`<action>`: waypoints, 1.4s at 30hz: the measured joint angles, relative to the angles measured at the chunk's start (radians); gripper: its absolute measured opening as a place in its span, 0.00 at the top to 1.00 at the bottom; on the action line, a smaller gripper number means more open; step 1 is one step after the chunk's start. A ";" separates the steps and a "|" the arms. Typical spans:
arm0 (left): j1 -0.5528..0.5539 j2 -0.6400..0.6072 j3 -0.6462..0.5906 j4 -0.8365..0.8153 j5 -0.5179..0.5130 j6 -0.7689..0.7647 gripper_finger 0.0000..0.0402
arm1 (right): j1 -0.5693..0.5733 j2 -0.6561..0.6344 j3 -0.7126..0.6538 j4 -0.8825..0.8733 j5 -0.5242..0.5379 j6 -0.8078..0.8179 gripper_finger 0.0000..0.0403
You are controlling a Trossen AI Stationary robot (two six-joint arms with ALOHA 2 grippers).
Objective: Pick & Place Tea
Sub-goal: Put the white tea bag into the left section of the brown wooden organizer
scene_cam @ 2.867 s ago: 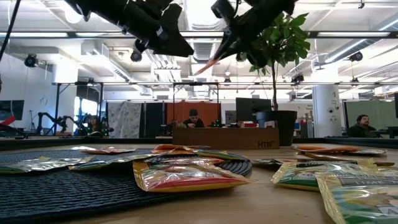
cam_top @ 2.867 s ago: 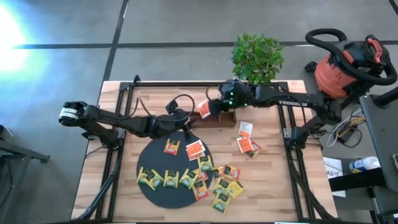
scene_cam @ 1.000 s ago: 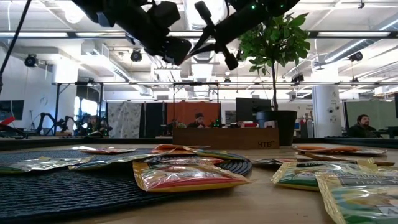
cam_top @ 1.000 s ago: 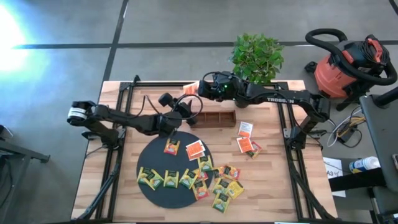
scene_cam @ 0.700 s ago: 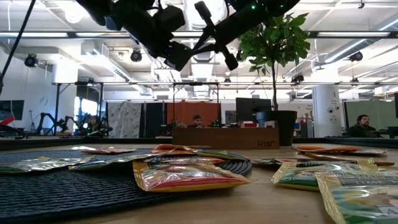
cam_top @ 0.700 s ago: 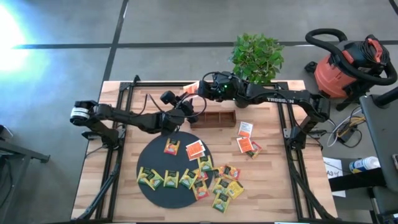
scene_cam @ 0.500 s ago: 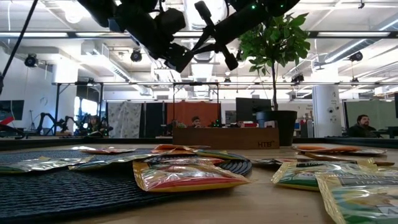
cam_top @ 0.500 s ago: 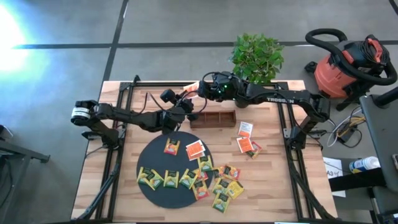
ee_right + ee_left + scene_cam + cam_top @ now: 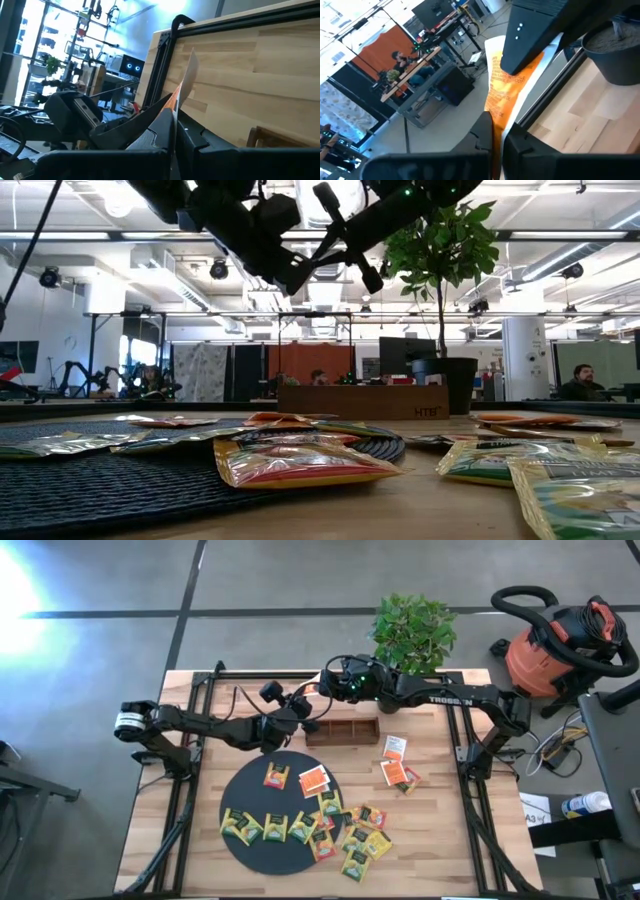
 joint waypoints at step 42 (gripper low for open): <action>0.049 -0.065 -0.014 -0.100 0.969 -0.491 0.98 | 0.097 -0.256 0.000 -0.618 -0.052 -1.347 0.56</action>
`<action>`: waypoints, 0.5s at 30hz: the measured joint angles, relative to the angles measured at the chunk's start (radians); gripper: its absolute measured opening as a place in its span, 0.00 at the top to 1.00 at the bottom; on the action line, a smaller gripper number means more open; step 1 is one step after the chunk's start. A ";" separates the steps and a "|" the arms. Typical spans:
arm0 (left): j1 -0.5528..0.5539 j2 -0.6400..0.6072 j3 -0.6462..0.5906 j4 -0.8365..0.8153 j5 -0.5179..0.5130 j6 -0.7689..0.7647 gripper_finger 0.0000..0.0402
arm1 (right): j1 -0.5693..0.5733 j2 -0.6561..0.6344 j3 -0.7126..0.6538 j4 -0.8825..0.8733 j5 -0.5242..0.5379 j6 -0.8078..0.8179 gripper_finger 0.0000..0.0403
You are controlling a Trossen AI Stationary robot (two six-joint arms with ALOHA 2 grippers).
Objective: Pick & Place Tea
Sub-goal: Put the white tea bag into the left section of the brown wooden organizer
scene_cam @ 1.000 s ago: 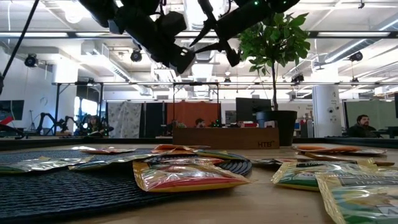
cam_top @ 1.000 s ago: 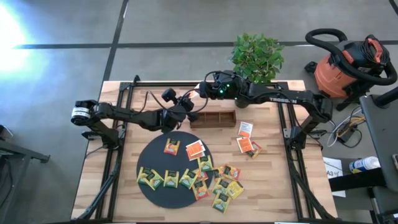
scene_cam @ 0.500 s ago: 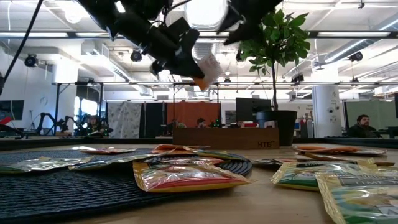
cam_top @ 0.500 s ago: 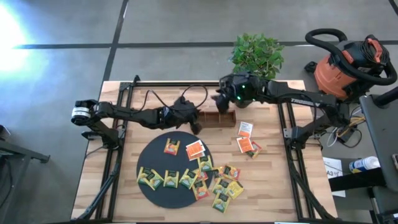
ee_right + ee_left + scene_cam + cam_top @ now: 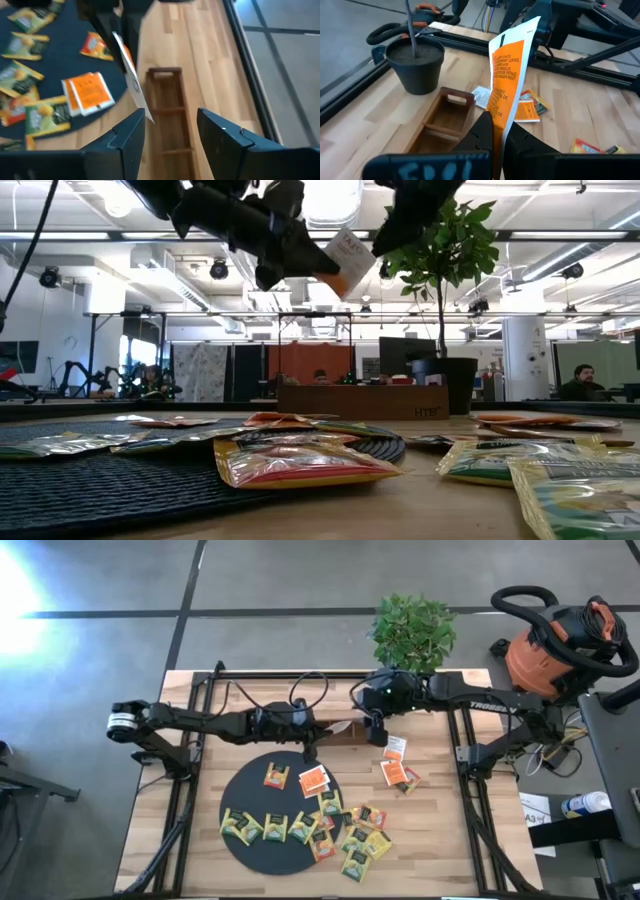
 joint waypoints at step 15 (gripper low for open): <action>0.003 0.037 -0.001 0.106 0.017 0.011 0.98 | 0.011 0.027 0.000 0.045 -0.102 0.014 0.64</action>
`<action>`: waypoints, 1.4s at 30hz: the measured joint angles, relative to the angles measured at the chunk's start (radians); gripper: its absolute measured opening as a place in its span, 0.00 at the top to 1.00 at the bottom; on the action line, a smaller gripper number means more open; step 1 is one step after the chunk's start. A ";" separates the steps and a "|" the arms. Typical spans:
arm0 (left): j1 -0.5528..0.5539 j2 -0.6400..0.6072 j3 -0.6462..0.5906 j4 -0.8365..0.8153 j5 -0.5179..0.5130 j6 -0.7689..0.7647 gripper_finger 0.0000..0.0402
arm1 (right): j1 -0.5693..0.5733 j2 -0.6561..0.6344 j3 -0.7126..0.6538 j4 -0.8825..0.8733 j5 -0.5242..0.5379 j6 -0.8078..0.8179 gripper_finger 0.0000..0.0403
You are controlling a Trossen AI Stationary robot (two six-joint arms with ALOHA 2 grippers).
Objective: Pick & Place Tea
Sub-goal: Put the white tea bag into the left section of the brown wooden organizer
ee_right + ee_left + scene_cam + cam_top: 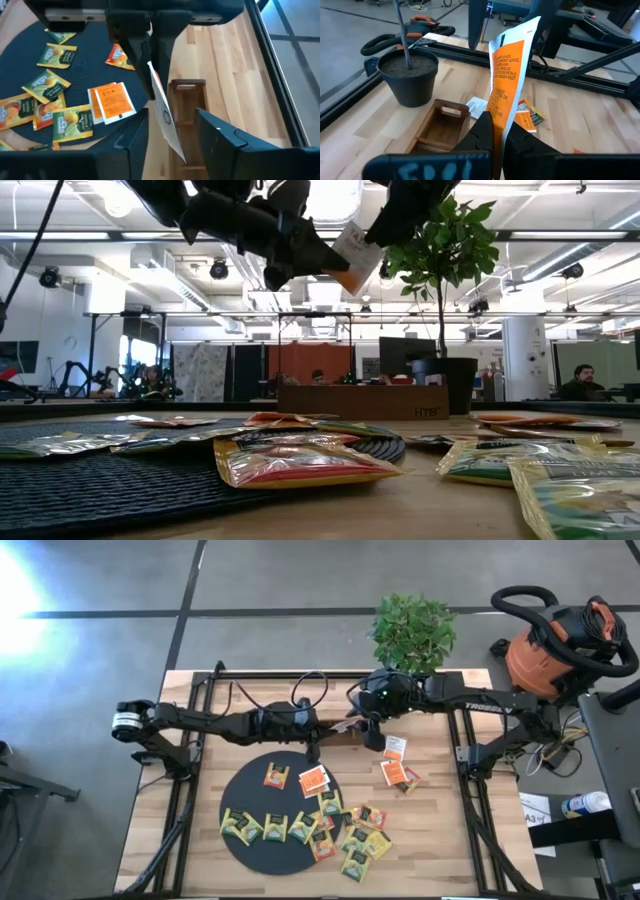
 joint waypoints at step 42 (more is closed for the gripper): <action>-0.106 -0.408 -0.392 -0.311 -0.515 -0.696 0.78 | -0.114 0.633 0.541 -0.366 0.012 -0.041 0.98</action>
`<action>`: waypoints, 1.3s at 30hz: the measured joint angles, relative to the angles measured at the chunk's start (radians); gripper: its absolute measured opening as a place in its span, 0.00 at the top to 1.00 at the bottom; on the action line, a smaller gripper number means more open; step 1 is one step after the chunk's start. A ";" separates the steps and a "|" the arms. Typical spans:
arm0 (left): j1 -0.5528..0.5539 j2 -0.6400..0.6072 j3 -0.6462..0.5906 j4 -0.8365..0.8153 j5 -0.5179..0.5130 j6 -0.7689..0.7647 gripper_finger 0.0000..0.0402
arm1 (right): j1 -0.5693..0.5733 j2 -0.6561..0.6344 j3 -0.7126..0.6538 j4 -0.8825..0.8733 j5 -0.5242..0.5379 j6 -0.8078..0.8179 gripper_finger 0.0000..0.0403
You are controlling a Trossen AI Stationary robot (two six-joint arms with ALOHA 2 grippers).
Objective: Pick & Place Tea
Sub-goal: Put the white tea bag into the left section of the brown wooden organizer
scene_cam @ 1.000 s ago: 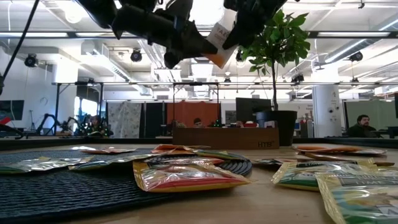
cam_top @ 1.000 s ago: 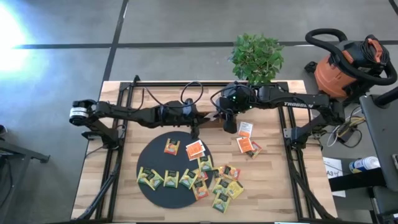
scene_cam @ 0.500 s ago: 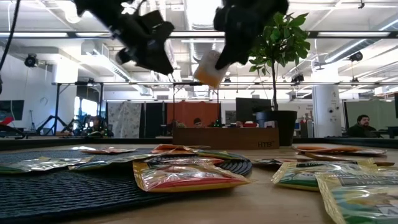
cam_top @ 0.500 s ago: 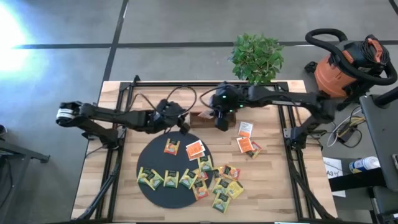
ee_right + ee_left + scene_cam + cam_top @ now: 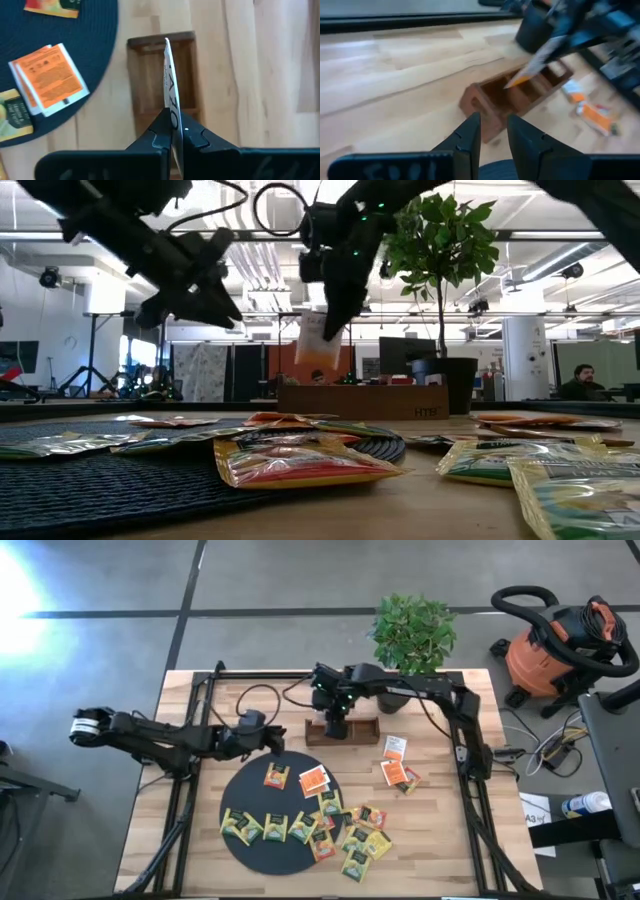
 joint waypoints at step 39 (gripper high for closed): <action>-0.004 -0.083 -0.083 0.055 -0.019 0.013 0.78 | -0.030 0.240 0.184 -0.133 -0.046 -0.020 0.98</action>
